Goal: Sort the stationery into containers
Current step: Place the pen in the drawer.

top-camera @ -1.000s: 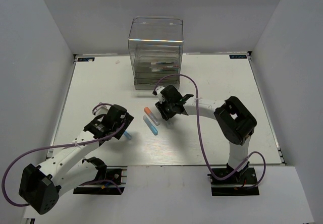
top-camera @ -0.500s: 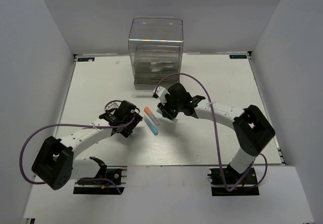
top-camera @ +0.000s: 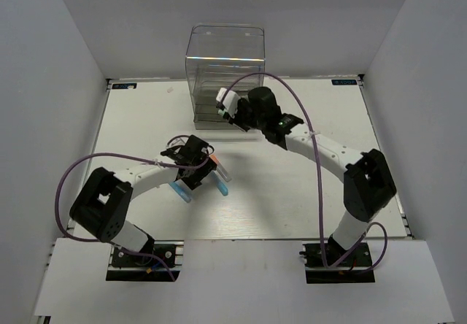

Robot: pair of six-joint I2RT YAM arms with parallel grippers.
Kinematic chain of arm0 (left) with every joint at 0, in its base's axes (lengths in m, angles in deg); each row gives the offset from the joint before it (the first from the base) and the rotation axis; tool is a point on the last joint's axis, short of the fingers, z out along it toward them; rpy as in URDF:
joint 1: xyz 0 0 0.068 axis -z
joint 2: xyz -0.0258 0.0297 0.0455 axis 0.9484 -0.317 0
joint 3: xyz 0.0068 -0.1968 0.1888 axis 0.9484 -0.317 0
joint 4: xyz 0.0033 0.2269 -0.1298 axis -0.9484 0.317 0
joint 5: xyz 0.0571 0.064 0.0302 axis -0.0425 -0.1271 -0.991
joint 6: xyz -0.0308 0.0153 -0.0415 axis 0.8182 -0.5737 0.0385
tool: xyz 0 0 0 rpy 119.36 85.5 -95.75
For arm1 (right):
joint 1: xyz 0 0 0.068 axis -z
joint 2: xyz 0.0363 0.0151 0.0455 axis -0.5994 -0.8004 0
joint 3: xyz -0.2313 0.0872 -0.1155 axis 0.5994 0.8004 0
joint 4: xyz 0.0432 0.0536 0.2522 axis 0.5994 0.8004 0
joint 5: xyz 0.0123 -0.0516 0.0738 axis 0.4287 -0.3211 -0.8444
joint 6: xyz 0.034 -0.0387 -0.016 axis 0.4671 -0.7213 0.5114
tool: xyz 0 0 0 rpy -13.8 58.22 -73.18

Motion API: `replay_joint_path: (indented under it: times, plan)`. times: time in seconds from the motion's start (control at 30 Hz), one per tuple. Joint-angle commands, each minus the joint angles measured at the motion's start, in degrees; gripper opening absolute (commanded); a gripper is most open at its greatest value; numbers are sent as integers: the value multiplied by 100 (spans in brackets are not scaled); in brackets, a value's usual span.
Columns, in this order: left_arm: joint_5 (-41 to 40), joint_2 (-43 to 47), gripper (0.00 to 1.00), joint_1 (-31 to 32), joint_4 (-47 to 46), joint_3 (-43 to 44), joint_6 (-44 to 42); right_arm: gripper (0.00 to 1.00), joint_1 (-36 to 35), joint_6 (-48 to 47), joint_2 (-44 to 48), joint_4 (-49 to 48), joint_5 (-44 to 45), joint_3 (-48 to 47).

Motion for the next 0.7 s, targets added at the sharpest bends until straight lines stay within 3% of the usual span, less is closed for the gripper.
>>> replay_joint_path:
  times: [0.0, 0.27, 0.4, 0.67]
  plan:
    - [158, -84, 80, 32, -128, 197, -157, 2, 153, -490, -379, -453, 305, -647]
    - [272, -409, 75, 32, -76, 355, -333, 1, 355, -1571, -1213, -207, -45, -1692]
    - [325, -540, 69, 85, -76, 355, -447, 1, 451, -1809, -1521, 267, -362, -1861]
    - [387, -655, 60, 138, 30, 302, -553, 8, 478, -1949, -1935, 321, -205, -1931]
